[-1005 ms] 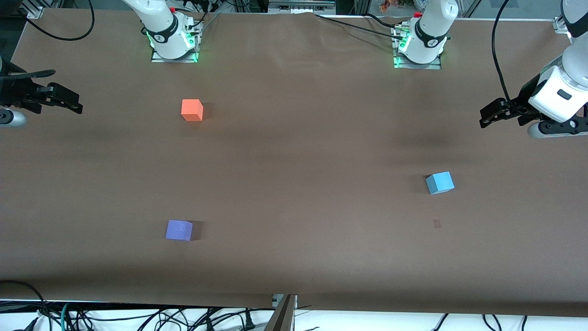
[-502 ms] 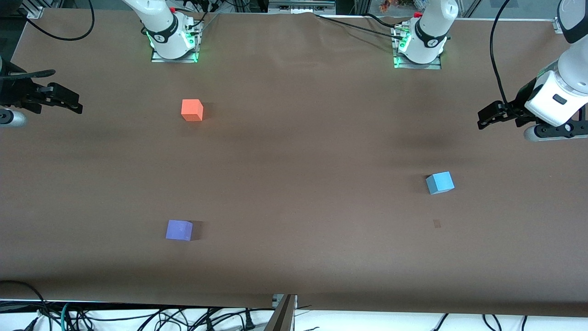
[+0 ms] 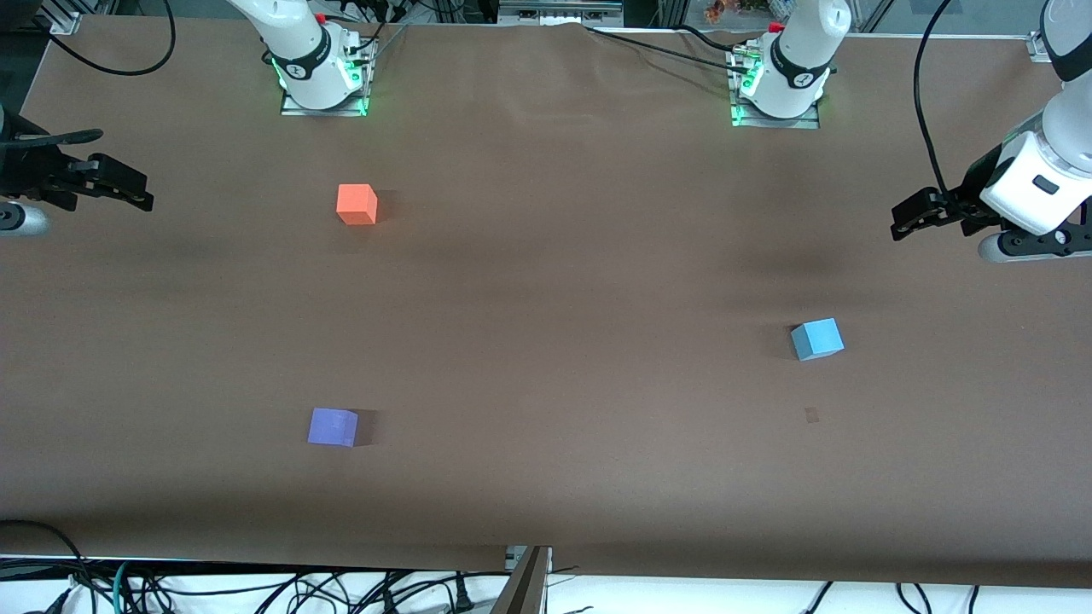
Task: Place blue block between orange and purple blocks
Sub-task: 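Reach the left gripper down to the light-blue cube and grasp it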
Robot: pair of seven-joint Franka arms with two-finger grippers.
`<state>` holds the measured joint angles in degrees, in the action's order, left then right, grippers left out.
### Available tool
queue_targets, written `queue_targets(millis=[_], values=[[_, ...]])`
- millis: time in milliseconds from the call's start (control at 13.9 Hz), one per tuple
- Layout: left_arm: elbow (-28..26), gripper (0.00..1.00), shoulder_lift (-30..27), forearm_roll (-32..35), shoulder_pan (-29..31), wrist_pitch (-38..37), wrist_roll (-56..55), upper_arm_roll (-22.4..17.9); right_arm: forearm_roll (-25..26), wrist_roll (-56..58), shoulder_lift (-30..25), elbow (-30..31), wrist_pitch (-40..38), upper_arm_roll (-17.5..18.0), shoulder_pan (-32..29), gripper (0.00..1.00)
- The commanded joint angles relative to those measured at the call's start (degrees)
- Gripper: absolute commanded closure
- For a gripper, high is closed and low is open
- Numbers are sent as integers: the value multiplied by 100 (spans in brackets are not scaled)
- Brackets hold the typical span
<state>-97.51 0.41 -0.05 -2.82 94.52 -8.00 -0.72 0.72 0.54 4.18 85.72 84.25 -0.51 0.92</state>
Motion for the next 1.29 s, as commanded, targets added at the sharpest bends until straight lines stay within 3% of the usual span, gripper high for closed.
queue_targets(millis=[0, 502, 646, 861, 1220], values=[[3, 0, -15, 75, 27, -21, 80, 28, 33, 105, 30, -81, -5, 51, -75, 0], [-119, 0, 203, 84, 53, 40, 54, 19, 25, 105, 30, -81, -5, 42, -83, 0], [-408, 0, 581, 67, 176, 625, 53, 28, 16, 105, 30, -81, -5, 42, -83, 0], [-1182, 0, 1064, 67, 167, 2076, -226, 28, 16, 96, 39, -81, -5, 42, -83, 0], [-1201, 0, 2233, 5, 273, 3062, -404, 28, 16, 96, 30, -81, 30, 42, -83, 0]])
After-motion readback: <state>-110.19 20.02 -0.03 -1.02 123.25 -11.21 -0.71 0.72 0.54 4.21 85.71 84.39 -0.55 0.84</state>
